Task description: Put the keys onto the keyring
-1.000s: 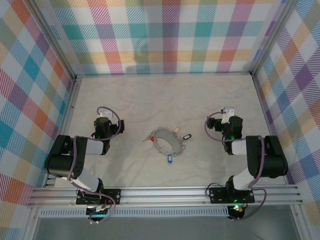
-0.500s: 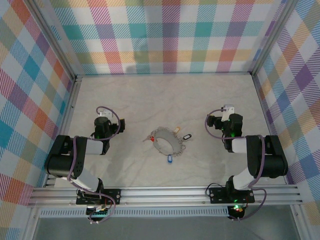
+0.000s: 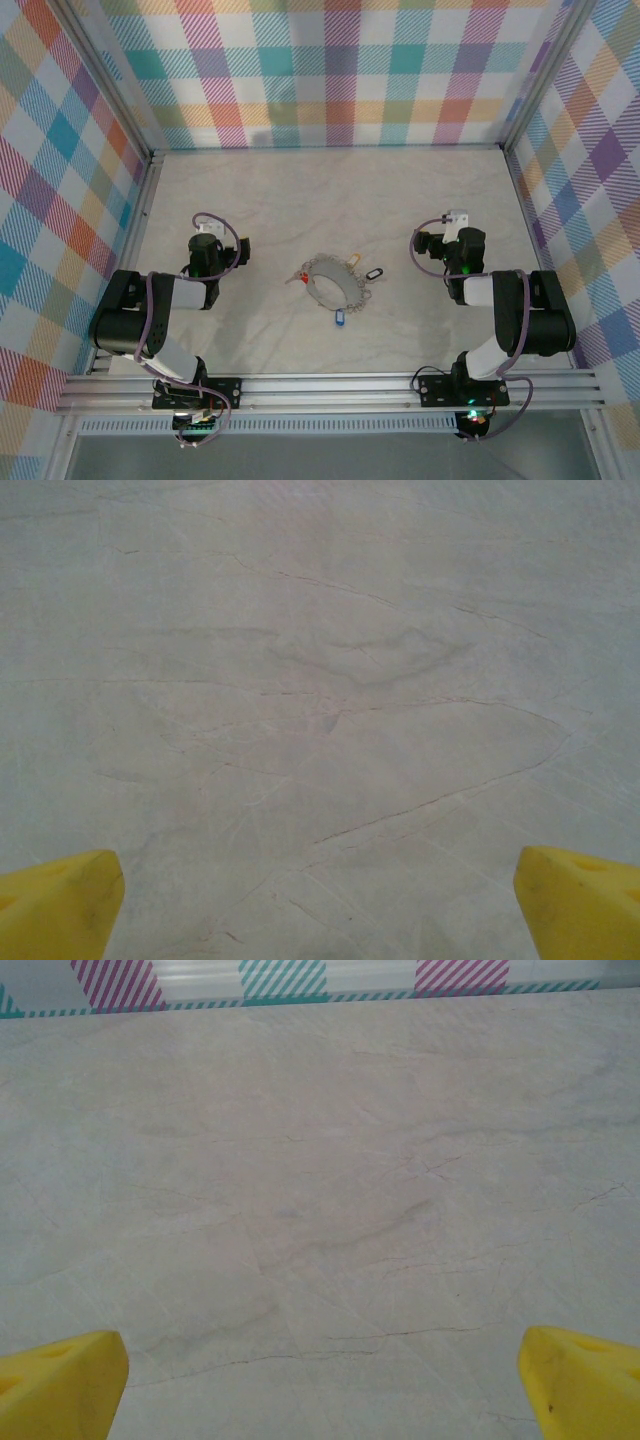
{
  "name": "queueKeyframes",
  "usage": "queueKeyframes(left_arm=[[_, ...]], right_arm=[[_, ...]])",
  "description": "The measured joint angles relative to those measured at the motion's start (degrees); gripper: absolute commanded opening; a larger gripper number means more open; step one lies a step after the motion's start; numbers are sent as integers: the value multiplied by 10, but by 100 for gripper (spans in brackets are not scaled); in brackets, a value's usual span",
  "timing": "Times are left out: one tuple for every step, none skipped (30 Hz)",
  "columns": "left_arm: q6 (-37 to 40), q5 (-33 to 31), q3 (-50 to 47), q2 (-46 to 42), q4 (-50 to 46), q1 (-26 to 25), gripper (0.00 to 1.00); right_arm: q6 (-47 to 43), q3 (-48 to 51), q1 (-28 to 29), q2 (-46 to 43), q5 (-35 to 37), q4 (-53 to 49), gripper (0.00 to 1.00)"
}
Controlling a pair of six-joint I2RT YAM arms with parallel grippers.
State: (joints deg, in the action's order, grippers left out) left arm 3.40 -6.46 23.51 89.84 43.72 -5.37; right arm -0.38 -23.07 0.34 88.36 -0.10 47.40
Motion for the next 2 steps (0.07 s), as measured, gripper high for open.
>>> queueKeyframes(left_arm=[[0, 0, 0, 0, 0, 0, 100], [0, 0, 0, 0, 0, 0, 100]], right_arm=[[0, 0, 0, 0, 0, 0, 100], [0, 0, 0, 0, 0, 0, 100]])
